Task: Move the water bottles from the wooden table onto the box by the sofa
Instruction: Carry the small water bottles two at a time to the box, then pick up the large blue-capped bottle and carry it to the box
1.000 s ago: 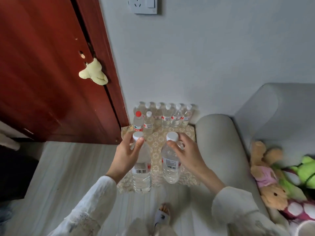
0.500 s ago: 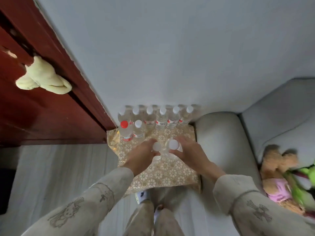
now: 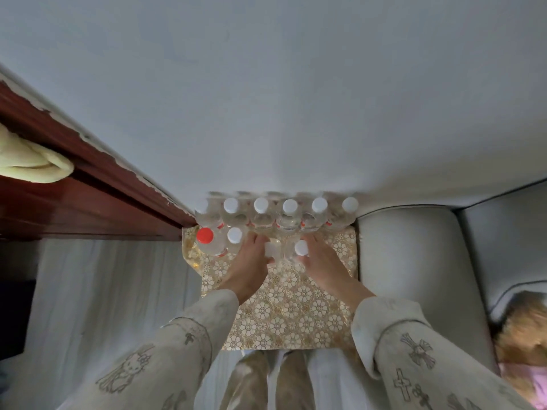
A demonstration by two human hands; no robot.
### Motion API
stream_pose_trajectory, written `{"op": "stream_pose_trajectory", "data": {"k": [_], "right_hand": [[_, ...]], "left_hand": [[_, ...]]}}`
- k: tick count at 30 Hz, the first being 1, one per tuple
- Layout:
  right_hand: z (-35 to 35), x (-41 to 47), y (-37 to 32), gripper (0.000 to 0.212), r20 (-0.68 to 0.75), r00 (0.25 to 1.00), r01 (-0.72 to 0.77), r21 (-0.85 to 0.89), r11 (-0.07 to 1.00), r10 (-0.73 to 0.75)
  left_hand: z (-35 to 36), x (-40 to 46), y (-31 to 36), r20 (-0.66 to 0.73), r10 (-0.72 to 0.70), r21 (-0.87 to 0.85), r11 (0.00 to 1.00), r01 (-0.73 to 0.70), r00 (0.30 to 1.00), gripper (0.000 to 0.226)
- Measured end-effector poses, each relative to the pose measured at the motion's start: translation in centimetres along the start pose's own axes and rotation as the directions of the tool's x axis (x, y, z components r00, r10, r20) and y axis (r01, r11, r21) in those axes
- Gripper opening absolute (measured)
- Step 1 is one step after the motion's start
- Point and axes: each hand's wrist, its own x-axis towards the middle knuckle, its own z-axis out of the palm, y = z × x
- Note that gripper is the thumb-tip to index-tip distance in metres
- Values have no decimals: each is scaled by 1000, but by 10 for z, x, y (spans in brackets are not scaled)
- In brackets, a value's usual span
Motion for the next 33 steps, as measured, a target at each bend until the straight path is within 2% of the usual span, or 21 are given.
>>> {"op": "stream_pose_trajectory", "data": {"k": [4,9,12,15,18,21,25,29,33], "right_hand": [[1,13,0,34,-4,1000,21,58,998,-21],[3,24,0,27,-26,997,77,111,991,-75],[-3,22,-1,34,26,999,21,217,976,-27],[-9,13,-6,49,93,996,-42,327,944,12],[-11,-4,-15,55,138,985,-147,377,914,101],[-19,-31,-31,45,220,968,-196,371,908,120],[-23,-76,-59,42,235,971,-134,420,897,36],[-4,-123,-97,24,307,945,-19,387,922,-109],[38,-172,-143,24,452,852,133,304,943,-265]], "left_hand": [[8,15,4,-85,-55,-33,998,52,995,38],[7,32,7,-109,-162,-127,981,148,981,35],[6,31,9,-107,-196,-136,974,180,975,35],[4,21,17,-96,-219,-138,969,205,971,49],[-1,-4,26,-67,-253,-193,952,237,965,64],[-6,-45,27,-112,-306,-290,920,264,945,53],[-7,-126,13,-161,-376,-379,877,294,913,42],[3,-220,-19,-226,-543,-527,766,367,809,32],[27,-321,-47,-338,-707,-680,639,358,621,22]]}}
